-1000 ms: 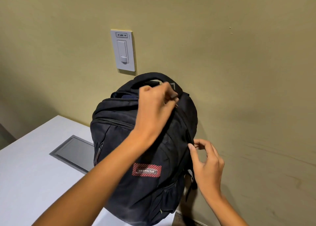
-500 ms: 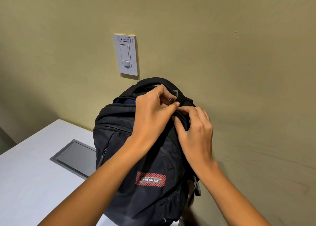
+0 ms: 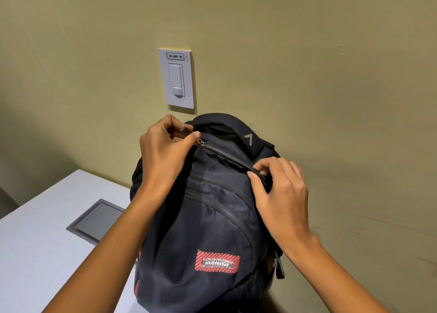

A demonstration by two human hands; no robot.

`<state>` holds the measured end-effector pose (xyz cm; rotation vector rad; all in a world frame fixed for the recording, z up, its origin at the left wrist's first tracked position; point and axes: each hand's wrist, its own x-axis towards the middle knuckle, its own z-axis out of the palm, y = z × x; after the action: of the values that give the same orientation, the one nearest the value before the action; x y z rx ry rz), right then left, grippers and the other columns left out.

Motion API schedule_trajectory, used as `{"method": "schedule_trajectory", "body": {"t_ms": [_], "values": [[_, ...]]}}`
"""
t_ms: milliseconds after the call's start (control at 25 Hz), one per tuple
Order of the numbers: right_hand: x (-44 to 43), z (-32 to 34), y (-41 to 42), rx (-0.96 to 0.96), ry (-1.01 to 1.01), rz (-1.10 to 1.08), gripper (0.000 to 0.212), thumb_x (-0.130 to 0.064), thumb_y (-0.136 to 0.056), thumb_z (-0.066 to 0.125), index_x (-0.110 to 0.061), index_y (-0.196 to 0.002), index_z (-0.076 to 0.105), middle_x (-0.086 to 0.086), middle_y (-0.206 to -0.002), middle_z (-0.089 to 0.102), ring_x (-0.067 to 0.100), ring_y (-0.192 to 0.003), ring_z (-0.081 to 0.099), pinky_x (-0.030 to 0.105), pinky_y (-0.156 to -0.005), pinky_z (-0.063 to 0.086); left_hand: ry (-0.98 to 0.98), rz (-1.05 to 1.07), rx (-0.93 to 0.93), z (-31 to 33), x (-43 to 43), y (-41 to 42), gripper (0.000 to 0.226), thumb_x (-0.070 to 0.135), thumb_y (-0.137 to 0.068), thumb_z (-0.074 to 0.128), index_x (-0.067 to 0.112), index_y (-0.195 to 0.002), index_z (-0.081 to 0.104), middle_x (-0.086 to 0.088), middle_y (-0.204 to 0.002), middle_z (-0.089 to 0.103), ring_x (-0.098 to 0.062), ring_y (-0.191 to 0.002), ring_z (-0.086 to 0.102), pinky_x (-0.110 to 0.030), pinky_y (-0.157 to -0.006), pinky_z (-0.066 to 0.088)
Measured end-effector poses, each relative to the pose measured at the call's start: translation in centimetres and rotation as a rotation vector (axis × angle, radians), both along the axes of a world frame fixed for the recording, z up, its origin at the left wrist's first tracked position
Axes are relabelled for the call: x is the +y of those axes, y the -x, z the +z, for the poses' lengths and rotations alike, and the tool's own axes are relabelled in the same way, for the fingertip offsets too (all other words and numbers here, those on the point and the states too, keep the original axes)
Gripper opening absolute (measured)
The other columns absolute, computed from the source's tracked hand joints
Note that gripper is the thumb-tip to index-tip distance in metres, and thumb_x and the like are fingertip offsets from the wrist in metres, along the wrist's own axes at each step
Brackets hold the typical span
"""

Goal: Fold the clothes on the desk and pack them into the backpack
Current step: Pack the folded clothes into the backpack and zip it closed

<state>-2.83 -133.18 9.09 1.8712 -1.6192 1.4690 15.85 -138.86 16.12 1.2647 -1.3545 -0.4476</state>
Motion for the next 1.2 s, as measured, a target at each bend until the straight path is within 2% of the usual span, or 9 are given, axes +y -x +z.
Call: {"method": "schedule_trajectory", "body": {"t_ms": [200, 400, 560, 760, 840, 920, 1000, 1080, 1200], "values": [[-2.0, 2.8, -4.5, 0.263, 0.087, 0.0, 0.026, -0.026, -0.088, 0.067, -0.012, -0.109, 0.068, 0.003, -0.102, 0.065, 0.025, -0.093, 0.056, 0.036, -0.081, 0.04, 0.05, -0.056, 0.044, 0.9, 0.8, 0.1, 0.014, 0.015, -0.072, 0.081, 0.012, -0.075, 0.067, 0.006, -0.072, 0.072, -0.006, -0.066, 0.069, -0.025, -0.073, 0.057], [-4.3, 2.8, -6.9, 0.413, 0.079, -0.191, 0.012, -0.022, -0.085, 0.071, -0.013, -0.093, 0.069, 0.002, -0.085, 0.065, 0.025, -0.082, 0.055, 0.036, -0.076, 0.03, 0.017, -0.084, 0.099, -0.1, 0.2, -0.9, 0.016, 0.013, -0.071, 0.082, 0.015, -0.072, 0.066, 0.005, -0.074, 0.073, -0.01, -0.069, 0.072, -0.039, -0.078, 0.058], [-4.1, 2.7, -5.3, 0.417, 0.1, -0.144, 0.006, -0.02, -0.088, 0.069, -0.015, -0.089, 0.07, -0.002, -0.082, 0.066, 0.023, -0.08, 0.055, 0.034, -0.077, 0.029, 0.018, -0.026, 0.118, -0.9, -1.3, -2.5, 0.017, 0.013, -0.072, 0.081, 0.014, -0.07, 0.064, 0.008, -0.074, 0.071, 0.0, -0.065, 0.067, -0.019, -0.07, 0.053], [-3.9, 3.7, -6.2, 0.346, 0.067, -0.153, 0.007, -0.022, -0.084, 0.075, -0.019, -0.088, 0.07, -0.006, -0.082, 0.066, 0.022, -0.082, 0.057, 0.033, -0.08, 0.026, -0.001, 0.136, 0.119, -2.7, -2.7, -5.7, 0.013, 0.02, -0.076, 0.077, 0.018, -0.077, 0.064, 0.013, -0.079, 0.068, 0.003, -0.069, 0.063, -0.009, -0.072, 0.046], [-4.1, 4.7, -7.7, 0.333, 0.103, -0.107, 0.009, -0.025, -0.084, 0.074, -0.019, -0.09, 0.069, -0.005, -0.086, 0.065, 0.022, -0.083, 0.056, 0.033, -0.079, 0.026, -0.028, 0.113, 0.179, -2.9, -2.9, -6.3, 0.013, 0.019, -0.077, 0.077, 0.019, -0.078, 0.063, 0.011, -0.079, 0.068, -0.005, -0.072, 0.067, -0.018, -0.075, 0.05], [-5.2, 5.5, -9.4, 0.426, 0.105, -0.028, 0.02, -0.033, -0.081, 0.075, -0.017, -0.091, 0.069, -0.001, -0.09, 0.065, 0.023, -0.085, 0.057, 0.034, -0.079, 0.028, -0.057, 0.053, 0.265, -2.7, -3.2, -6.3, 0.015, 0.013, -0.078, 0.076, 0.019, -0.077, 0.062, 0.008, -0.077, 0.067, -0.014, -0.073, 0.071, -0.035, -0.079, 0.055], [-7.4, 5.7, -11.2, 0.552, 0.048, 0.014, 0.035, -0.04, -0.068, 0.082, -0.012, -0.084, 0.069, 0.003, -0.085, 0.065, 0.026, -0.082, 0.057, 0.034, -0.077, 0.028, -0.053, 0.037, 0.31, -2.6, -3.5, -6.3, 0.017, 0.008, -0.079, 0.074, 0.019, -0.076, 0.06, 0.007, -0.075, 0.066, -0.017, -0.072, 0.072, -0.042, -0.08, 0.056], [-9.1, 5.7, -12.6, 0.68, -0.023, -0.001, 0.039, -0.034, -0.054, 0.091, -0.008, -0.071, 0.066, 0.006, -0.071, 0.061, 0.027, -0.074, 0.057, 0.033, -0.073, 0.026, -0.03, 0.04, 0.325, -2.8, -3.8, -6.3, 0.018, 0.007, -0.078, 0.073, 0.019, -0.075, 0.061, 0.006, -0.073, 0.066, -0.016, -0.072, 0.071, -0.045, -0.081, 0.056], [-10.1, 5.6, -13.3, 0.765, -0.024, 0.003, 0.028, -0.014, -0.054, 0.088, -0.007, -0.062, 0.062, 0.007, -0.06, 0.058, 0.027, -0.066, 0.056, 0.033, -0.07, 0.025, -0.062, 0.052, 0.388, -3.5, -4.4, -6.6, 0.015, 0.004, -0.077, 0.073, 0.015, -0.076, 0.064, 0.004, -0.071, 0.067, -0.013, -0.067, 0.07, -0.047, -0.082, 0.056]]}}
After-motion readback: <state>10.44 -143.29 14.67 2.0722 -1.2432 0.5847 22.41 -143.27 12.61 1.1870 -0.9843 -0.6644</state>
